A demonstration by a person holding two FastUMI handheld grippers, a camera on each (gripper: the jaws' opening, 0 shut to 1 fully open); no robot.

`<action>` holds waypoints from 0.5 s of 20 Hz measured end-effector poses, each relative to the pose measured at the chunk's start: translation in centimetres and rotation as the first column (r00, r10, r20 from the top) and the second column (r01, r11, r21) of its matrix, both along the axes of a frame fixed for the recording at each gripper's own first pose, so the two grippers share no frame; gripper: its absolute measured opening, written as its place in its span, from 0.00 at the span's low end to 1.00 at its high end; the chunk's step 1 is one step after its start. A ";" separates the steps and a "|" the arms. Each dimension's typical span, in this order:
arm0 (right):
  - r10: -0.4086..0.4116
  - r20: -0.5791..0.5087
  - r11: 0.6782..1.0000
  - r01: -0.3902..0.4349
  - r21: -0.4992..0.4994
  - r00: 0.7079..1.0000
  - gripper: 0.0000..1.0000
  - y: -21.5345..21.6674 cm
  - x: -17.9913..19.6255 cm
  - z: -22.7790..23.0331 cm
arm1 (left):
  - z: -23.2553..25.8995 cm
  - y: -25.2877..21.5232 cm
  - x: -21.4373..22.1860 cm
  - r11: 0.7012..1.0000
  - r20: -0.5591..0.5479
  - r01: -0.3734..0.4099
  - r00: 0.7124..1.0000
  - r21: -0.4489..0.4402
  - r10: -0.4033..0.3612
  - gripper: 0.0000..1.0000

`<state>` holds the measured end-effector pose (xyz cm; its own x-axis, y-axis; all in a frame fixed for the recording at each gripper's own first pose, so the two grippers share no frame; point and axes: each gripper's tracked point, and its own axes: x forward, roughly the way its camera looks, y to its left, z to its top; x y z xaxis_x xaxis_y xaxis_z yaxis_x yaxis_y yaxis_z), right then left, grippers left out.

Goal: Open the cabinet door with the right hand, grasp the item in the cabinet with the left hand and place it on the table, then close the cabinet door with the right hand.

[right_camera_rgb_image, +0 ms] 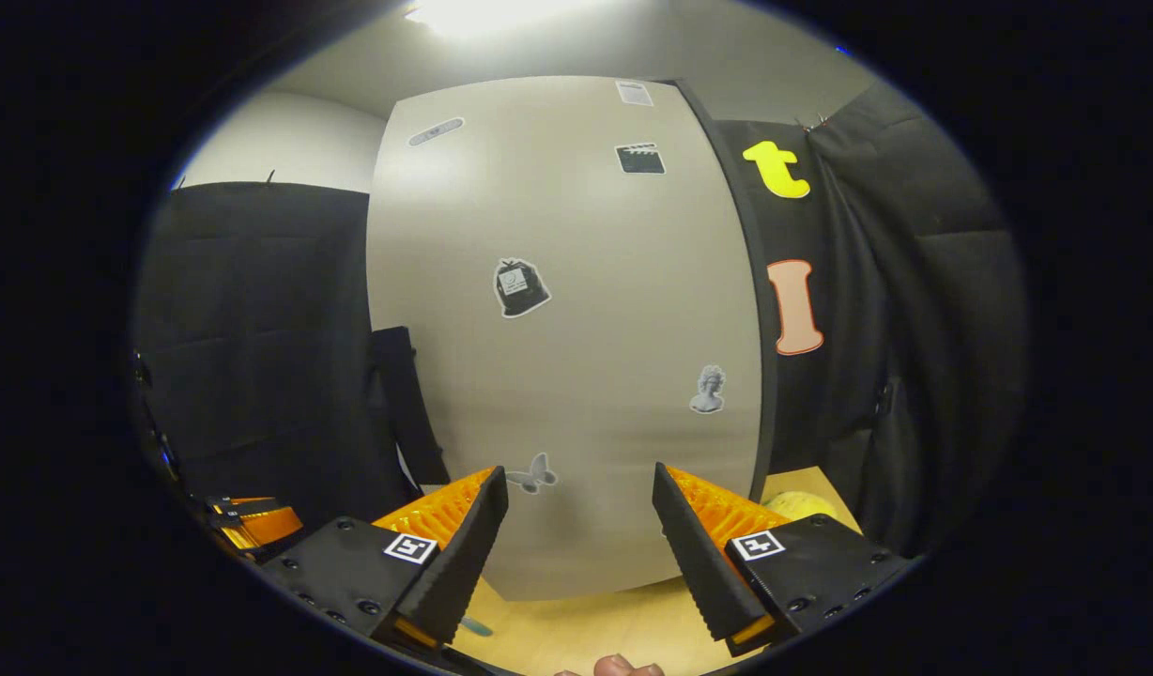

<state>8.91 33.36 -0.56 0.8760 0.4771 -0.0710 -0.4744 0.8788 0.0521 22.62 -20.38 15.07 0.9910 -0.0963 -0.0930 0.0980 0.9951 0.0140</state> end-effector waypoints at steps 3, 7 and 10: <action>-0.065 0.014 0.998 0.065 -0.007 0.998 0.98 -3.1 -0.1 0.5 | 0.6 -1.3 0.3 0.999 0.012 0.033 0.999 0.021 -0.033 0.87; -0.134 0.028 0.991 0.134 0.024 0.991 0.98 -6.4 -0.7 1.2 | 1.3 -2.4 0.5 0.998 0.028 0.064 0.998 0.021 -0.064 0.87; -0.196 0.038 0.981 0.196 0.005 0.980 0.98 -10.1 -0.6 1.1 | 2.2 -3.2 1.0 0.996 0.037 0.080 0.996 0.025 -0.081 0.87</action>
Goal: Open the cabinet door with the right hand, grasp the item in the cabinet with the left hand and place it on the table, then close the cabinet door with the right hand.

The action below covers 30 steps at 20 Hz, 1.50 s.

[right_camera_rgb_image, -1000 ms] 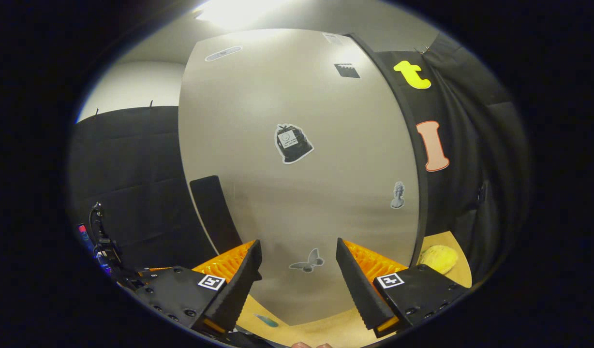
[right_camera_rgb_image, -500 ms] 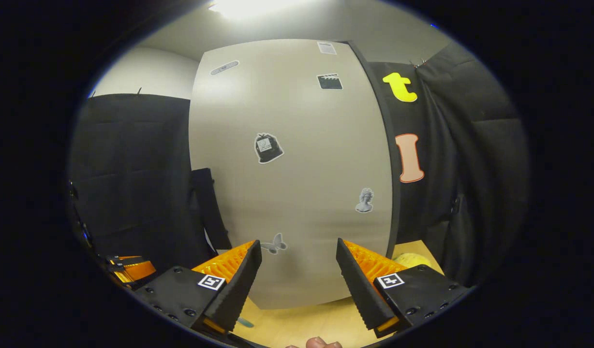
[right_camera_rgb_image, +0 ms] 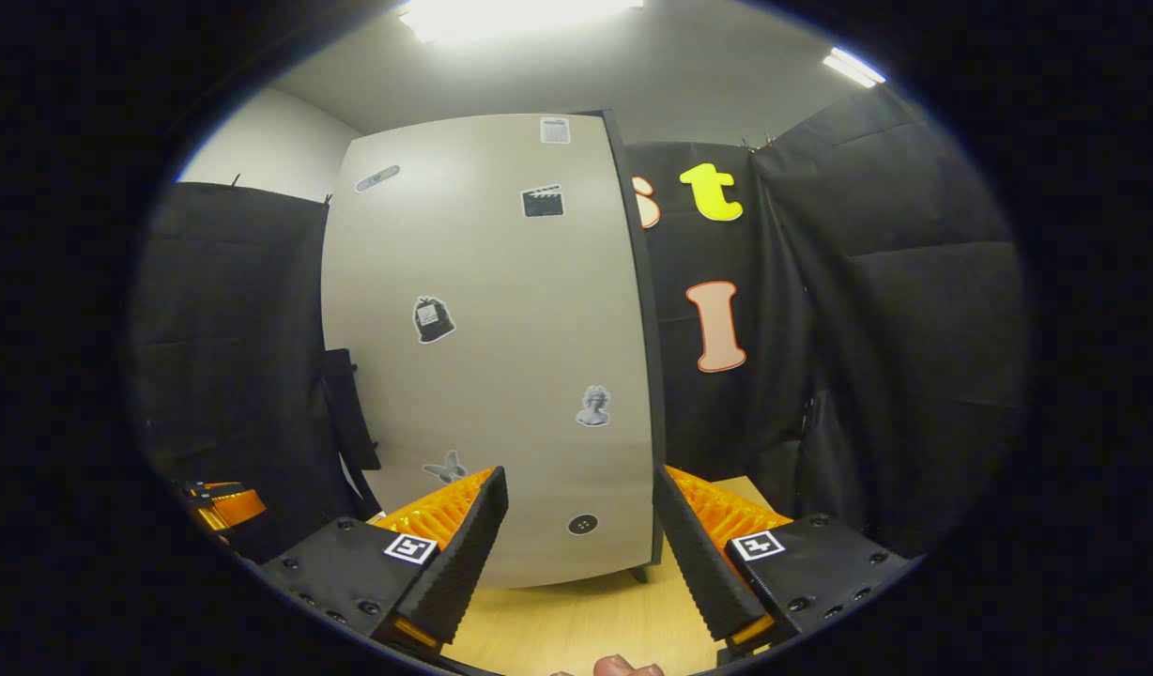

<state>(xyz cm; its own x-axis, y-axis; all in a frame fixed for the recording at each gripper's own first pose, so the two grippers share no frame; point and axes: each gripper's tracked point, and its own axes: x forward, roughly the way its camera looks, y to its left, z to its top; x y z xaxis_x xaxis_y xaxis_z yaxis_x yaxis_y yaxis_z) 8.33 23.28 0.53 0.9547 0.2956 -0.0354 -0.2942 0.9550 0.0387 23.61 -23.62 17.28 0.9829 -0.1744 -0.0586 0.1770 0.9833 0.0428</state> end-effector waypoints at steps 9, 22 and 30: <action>-0.143 0.018 0.989 0.142 0.026 0.990 0.98 -6.7 -1.2 0.2 | 2.8 -1.8 1.4 0.998 0.060 0.033 0.998 0.055 -0.036 0.87; -0.116 0.020 0.993 0.116 0.021 0.993 0.98 -6.1 -2.0 0.0 | 1.6 -2.9 1.1 0.998 0.033 0.054 0.998 0.027 -0.054 0.87; -0.100 0.019 0.995 0.100 -0.009 0.995 0.98 -6.2 -2.9 -0.1 | 1.3 0.0 1.6 1.000 0.022 0.024 0.999 -0.015 -0.024 0.87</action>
<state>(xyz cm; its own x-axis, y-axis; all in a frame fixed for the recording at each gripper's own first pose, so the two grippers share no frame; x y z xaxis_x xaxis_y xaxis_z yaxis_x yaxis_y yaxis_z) 5.40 17.12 0.47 0.9800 0.1980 -0.0200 -0.1975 0.9800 0.0248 25.18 -23.63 18.61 0.9795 -0.1987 -0.0340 0.1998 0.9793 0.0318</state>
